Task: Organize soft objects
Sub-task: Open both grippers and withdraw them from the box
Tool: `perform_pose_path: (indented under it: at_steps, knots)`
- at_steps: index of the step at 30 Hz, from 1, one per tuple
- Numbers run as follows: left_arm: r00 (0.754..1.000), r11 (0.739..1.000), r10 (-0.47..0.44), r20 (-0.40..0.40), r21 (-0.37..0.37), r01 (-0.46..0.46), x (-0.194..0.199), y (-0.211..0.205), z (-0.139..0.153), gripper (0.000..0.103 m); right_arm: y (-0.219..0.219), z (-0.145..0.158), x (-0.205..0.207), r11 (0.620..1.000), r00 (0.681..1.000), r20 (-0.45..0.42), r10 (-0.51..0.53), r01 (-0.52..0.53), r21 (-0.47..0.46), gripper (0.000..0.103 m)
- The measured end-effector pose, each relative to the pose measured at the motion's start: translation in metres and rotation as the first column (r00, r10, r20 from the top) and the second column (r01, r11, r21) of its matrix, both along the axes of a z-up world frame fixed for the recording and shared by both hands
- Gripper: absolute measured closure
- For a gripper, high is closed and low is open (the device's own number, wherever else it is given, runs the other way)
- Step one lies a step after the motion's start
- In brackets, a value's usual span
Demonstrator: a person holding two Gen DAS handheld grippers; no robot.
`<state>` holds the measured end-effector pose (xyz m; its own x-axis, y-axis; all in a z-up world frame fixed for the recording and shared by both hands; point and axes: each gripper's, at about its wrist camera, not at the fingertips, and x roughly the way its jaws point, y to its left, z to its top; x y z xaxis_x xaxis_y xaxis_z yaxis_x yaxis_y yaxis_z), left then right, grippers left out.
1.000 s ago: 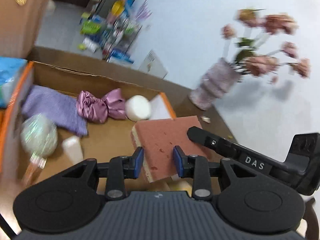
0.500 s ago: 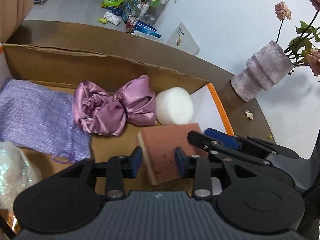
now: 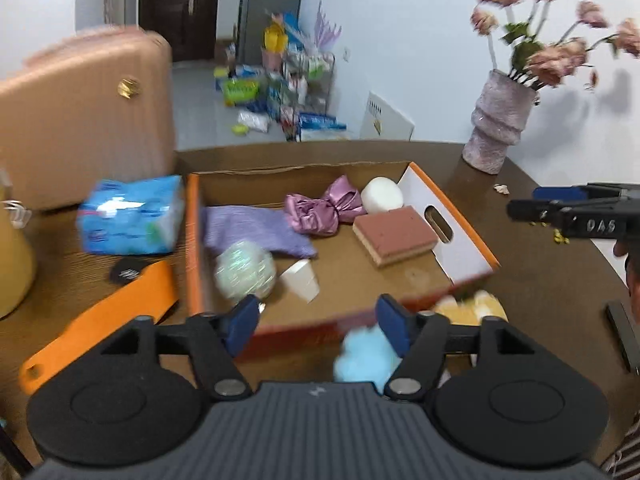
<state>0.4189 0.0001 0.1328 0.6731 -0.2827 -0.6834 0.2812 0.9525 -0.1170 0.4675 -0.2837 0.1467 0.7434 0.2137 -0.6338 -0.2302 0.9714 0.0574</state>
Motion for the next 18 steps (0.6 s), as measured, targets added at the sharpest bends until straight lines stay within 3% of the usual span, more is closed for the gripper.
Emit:
perform_pose_path:
  at_steps: [2,9,13,15,18]
  knots:
    - [1.000,1.000,0.004,0.011,-0.013,-0.004,-0.031,0.011,0.005,0.031,-0.004,0.010,-0.028,1.000,0.999,0.033,0.006,-0.006,0.013,0.031]
    - [0.995,0.999,0.022,0.096,-0.046,-0.017,-0.131,0.028,-0.003,0.027,-0.001,0.010,-0.132,0.996,0.989,0.143,0.049,-0.059,0.060,0.028]
    - [0.996,0.996,0.005,0.088,-0.094,0.004,-0.187,0.030,-0.033,0.027,0.009,-0.017,-0.206,0.987,0.972,0.200,0.123,-0.141,0.081,0.026]
    - [0.994,0.996,0.018,0.111,-0.090,-0.008,-0.218,0.026,-0.050,0.027,0.014,-0.036,-0.244,0.984,0.968,0.212,0.135,-0.155,0.085,0.026]
    - [0.992,0.989,0.037,0.121,-0.148,-0.019,-0.256,0.025,-0.070,0.026,0.020,-0.065,-0.293,0.983,0.970,0.209,0.122,-0.147,0.107,0.024]
